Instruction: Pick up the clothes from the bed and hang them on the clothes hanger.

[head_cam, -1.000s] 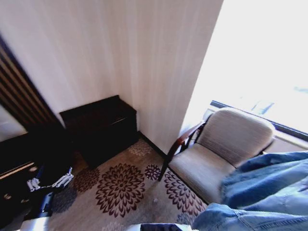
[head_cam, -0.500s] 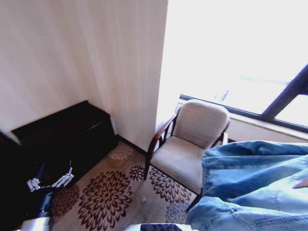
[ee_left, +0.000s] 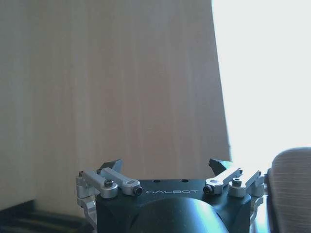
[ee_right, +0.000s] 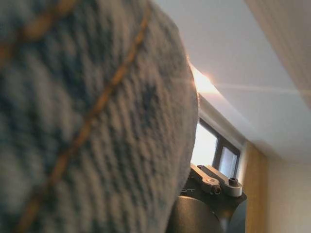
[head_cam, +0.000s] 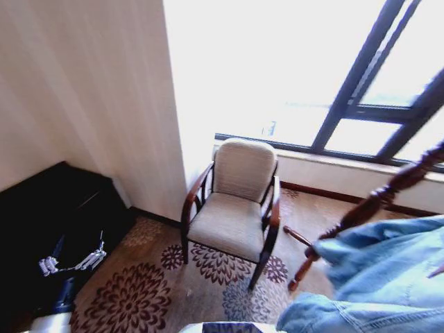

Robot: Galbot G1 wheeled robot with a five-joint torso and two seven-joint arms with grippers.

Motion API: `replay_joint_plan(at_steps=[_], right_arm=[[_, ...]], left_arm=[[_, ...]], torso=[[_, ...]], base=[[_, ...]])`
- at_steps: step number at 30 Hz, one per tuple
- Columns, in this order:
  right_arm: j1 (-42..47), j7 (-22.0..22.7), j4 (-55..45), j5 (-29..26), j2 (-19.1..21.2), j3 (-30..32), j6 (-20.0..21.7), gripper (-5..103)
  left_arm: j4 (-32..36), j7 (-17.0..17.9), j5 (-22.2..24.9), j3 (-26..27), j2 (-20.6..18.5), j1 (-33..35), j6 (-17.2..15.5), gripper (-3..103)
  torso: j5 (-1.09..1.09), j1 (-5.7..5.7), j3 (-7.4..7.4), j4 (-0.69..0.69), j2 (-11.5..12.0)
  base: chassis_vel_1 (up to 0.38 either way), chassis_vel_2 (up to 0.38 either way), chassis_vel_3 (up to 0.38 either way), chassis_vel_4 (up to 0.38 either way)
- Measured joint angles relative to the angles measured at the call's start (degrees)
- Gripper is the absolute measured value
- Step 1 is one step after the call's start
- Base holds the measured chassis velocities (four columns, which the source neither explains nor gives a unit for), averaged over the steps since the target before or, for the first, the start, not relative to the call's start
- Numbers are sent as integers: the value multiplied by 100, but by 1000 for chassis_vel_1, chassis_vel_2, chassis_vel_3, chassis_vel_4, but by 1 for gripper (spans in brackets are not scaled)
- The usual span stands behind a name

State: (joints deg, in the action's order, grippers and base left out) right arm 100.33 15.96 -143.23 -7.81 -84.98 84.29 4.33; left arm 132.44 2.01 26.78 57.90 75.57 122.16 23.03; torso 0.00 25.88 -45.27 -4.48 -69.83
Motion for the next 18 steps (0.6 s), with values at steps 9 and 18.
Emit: replay_joint_plan(at_steps=[9,18], right_arm=[[1,2,0,-8,7,-56,0,19],[0,16,0,-27,23,-119,-185,19]], left_arm=[[0,0,0,0,0,0,0,100],[0,0,0,0,0,0,0,100]], torso=[[1,0,0,0,0],[-1,0,0,0,0]], base=[[-122,-121,-135,-131],[-98,-100,-107,-87]])
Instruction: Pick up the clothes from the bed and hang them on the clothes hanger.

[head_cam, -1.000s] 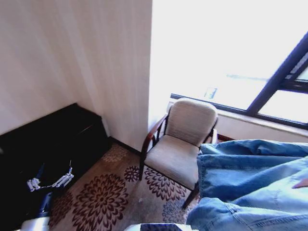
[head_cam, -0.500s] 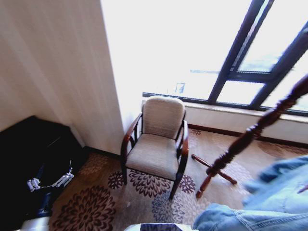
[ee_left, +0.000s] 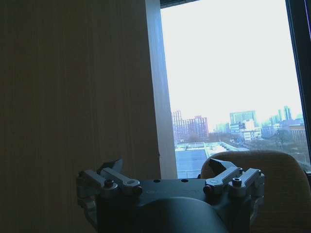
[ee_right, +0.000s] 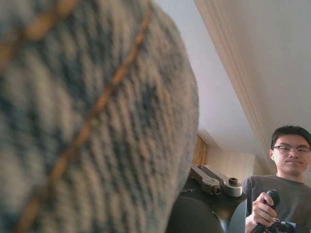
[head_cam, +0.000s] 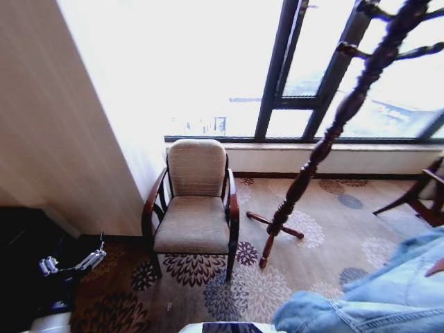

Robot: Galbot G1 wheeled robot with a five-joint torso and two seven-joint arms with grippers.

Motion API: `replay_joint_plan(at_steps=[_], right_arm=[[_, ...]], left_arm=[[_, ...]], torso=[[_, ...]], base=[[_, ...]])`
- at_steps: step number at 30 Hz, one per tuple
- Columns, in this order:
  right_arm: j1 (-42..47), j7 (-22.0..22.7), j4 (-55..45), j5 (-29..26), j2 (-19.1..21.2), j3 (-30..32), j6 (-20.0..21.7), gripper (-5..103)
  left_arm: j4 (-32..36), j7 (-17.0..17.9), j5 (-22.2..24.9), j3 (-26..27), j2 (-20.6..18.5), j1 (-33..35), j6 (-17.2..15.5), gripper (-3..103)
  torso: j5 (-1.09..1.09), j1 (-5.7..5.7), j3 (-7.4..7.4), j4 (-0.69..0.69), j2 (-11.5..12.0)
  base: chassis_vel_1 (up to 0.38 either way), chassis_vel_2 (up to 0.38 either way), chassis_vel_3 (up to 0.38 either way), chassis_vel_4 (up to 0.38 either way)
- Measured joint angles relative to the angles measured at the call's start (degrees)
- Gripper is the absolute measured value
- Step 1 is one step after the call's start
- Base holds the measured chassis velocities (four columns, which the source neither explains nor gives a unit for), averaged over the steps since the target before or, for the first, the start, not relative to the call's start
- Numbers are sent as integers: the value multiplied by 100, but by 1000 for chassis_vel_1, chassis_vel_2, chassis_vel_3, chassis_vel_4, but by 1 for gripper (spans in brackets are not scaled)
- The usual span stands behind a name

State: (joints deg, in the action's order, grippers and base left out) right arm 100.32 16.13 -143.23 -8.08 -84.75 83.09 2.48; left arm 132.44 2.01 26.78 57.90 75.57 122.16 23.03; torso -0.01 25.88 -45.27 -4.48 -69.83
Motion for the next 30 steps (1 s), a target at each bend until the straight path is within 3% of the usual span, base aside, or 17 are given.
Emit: replay_joint_plan(at_steps=[6,30], right_arm=[[-22,0,-1,50,-57,-92,-1,19],[-25,5,-1,232,-209,-297,17,19]], left_arm=[[0,0,0,0,0,0,0,100],[0,0,0,0,0,0,0,100]], torso=[[2,0,0,5,0],[3,0,0,1,0]], base=[[-9,-7,-5,-3],[-35,-36,36,37]])
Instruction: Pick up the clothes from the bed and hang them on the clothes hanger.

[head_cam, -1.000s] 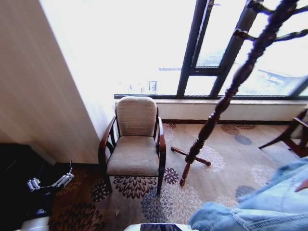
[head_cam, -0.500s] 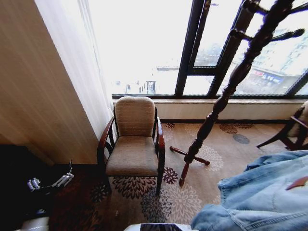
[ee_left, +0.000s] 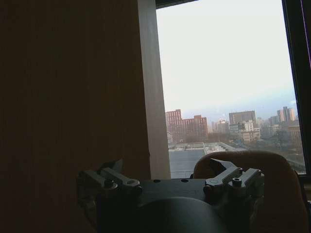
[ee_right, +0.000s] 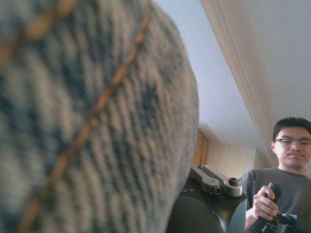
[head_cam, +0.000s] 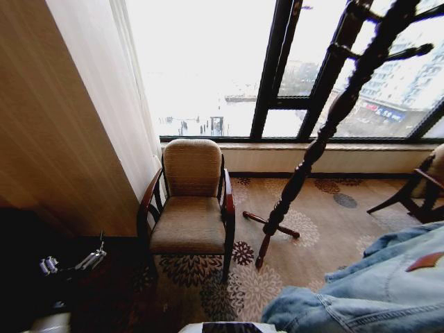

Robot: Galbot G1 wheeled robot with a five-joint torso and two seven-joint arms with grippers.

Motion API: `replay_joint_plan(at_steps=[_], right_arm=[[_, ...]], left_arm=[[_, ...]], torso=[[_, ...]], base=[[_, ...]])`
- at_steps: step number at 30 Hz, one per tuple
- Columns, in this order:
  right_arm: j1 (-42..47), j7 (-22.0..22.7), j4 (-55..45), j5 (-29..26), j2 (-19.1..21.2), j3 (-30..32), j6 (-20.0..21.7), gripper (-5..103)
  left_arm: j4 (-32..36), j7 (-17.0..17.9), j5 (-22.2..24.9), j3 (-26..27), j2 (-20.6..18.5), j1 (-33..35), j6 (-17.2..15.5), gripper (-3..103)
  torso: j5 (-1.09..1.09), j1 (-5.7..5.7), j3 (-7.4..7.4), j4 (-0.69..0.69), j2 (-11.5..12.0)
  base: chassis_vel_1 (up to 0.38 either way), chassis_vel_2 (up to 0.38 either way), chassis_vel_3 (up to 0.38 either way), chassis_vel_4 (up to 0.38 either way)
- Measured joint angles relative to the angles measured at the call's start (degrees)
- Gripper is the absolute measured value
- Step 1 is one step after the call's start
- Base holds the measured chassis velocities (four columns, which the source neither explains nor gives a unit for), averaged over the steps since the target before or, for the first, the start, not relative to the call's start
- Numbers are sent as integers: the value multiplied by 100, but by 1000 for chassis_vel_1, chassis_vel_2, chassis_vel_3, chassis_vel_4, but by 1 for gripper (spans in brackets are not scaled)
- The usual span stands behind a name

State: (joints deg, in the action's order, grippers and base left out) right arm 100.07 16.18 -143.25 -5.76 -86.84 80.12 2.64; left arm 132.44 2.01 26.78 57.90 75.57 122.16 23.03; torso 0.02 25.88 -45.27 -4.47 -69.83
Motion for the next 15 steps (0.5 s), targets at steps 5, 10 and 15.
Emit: replay_joint_plan(at_steps=[5,10,15], right_arm=[[-4,-2,0,23,-22,-16,-2,19],[5,-10,0,39,-41,-33,-10,19],[34,15,0,54,-64,-66,-49,19]], left_arm=[[0,0,0,0,0,0,0,100],[0,0,0,0,0,0,0,100],[0,0,0,-1,0,0,0,100]], torso=[[-3,0,0,0,0],[-3,0,0,0,0],[-2,0,-1,1,1]], base=[[-229,-212,222,229],[-294,-296,292,297],[-296,-281,287,300]])
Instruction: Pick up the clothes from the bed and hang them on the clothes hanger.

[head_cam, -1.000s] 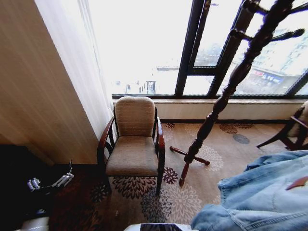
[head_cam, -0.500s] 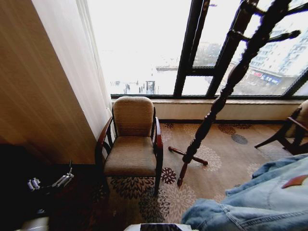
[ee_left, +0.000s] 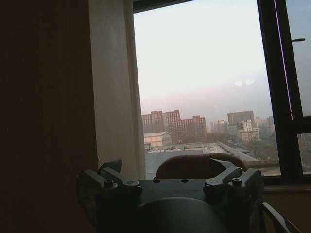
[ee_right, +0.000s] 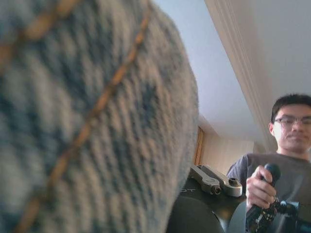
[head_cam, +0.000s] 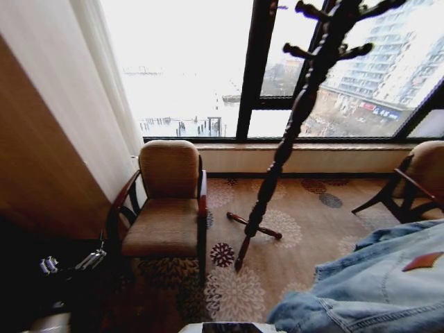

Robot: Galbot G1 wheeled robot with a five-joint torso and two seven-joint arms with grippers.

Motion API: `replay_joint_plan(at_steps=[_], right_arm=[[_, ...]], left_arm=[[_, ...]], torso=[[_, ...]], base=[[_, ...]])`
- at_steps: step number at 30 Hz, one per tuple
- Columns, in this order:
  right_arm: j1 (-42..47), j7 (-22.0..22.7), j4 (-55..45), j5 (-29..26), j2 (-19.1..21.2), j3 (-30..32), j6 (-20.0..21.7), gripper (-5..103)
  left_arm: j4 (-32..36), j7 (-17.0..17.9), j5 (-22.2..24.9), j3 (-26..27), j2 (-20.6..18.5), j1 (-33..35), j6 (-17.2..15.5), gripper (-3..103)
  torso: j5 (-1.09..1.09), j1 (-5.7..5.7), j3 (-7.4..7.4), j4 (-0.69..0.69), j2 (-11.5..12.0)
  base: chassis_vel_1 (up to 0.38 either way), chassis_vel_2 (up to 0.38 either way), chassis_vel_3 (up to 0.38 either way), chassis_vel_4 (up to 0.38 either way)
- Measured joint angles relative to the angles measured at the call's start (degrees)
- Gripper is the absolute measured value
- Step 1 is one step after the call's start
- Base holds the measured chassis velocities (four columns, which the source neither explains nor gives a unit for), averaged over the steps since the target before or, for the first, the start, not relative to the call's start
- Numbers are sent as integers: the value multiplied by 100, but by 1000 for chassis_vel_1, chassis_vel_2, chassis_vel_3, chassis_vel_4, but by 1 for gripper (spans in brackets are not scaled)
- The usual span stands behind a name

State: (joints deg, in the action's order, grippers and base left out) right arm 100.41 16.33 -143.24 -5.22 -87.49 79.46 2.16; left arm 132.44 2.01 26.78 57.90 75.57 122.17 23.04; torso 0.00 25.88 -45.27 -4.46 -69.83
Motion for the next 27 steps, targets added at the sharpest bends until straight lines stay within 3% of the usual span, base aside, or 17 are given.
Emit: replay_joint_plan(at_steps=[9,12,21,27], right_arm=[[-1,27,1,40,-32,-28,-121,19],[-2,13,-1,57,-44,-34,-126,19],[-13,-3,-1,55,-13,-40,-134,19],[-12,-1,-1,41,9,-19,-136,19]], left_arm=[[1,-1,-1,-1,1,0,0,100],[-1,0,0,1,-2,0,0,100],[-1,0,0,2,-1,0,0,100],[-1,0,0,1,0,0,0,100]], torso=[[-3,0,0,-1,0],[11,0,1,-2,-1],[-4,-1,0,-1,-1],[0,-3,1,-1,-1]], base=[[-76,-92,77,70],[12,20,-8,-12],[-17,56,14,-59],[-153,115,132,-112]])
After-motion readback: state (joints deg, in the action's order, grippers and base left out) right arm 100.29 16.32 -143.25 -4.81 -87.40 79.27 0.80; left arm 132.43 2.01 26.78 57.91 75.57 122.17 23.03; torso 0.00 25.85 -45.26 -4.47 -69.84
